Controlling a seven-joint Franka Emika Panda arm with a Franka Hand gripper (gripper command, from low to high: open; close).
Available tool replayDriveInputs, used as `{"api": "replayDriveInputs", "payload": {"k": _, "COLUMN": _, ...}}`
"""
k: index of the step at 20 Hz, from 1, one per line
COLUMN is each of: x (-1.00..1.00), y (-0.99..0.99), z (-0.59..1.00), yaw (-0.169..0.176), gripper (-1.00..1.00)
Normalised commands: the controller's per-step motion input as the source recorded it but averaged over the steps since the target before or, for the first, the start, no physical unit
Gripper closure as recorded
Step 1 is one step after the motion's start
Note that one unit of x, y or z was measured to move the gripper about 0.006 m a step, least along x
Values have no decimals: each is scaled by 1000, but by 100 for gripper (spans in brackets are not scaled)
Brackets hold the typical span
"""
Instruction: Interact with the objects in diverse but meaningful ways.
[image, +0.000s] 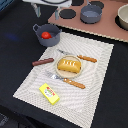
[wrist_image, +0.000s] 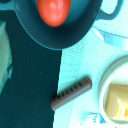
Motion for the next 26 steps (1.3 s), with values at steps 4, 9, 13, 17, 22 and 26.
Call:
{"api": "replayDriveInputs", "payload": {"k": 4, "x": 231, "y": -496, "z": 674, "yaw": -162, "gripper": -100}}
{"api": "replayDriveInputs", "payload": {"k": 9, "x": 399, "y": -607, "z": 349, "yaw": -104, "gripper": -100}}
{"api": "replayDriveInputs", "payload": {"k": 13, "x": 360, "y": -706, "z": 13, "yaw": -92, "gripper": -100}}
{"api": "replayDriveInputs", "payload": {"k": 17, "x": 529, "y": -765, "z": 23, "yaw": -65, "gripper": -100}}
{"api": "replayDriveInputs", "payload": {"k": 22, "x": 363, "y": -679, "z": -1, "yaw": -114, "gripper": -100}}
{"api": "replayDriveInputs", "payload": {"k": 26, "x": 186, "y": -458, "z": -78, "yaw": -212, "gripper": -100}}
